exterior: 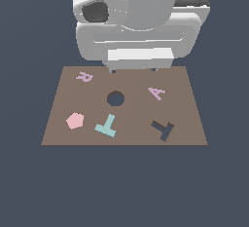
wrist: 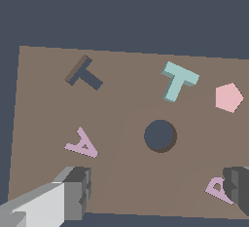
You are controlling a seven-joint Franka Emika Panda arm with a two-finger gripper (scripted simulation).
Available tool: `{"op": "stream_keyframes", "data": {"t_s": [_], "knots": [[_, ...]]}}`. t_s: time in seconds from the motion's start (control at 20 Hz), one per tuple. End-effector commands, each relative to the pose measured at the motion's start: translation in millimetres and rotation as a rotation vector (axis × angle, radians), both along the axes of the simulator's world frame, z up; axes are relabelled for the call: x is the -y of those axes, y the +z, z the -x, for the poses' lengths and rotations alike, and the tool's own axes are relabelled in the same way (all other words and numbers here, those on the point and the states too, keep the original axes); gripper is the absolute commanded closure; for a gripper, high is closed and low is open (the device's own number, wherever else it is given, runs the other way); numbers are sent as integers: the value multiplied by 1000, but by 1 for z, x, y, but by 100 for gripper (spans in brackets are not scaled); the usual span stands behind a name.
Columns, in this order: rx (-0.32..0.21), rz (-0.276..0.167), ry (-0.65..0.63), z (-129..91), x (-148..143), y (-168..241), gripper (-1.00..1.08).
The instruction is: Insert a designated object into the corresponding slot on a board.
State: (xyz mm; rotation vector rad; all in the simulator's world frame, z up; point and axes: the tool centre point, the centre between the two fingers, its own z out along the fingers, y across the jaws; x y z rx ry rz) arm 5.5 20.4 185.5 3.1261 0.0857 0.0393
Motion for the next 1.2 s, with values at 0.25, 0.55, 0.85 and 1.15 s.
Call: {"op": "stream_keyframes", "data": {"t_s": [0.25,0.55,0.85,1.15], "knots": [[-1,0,-15,-3,2,-5,-92],[-4,-2,-72,-16,9,-24,-92],[-9,-6,-172,-38,23,-56,-92],[-15,-11,-294,-62,44,-95,-92]]}}
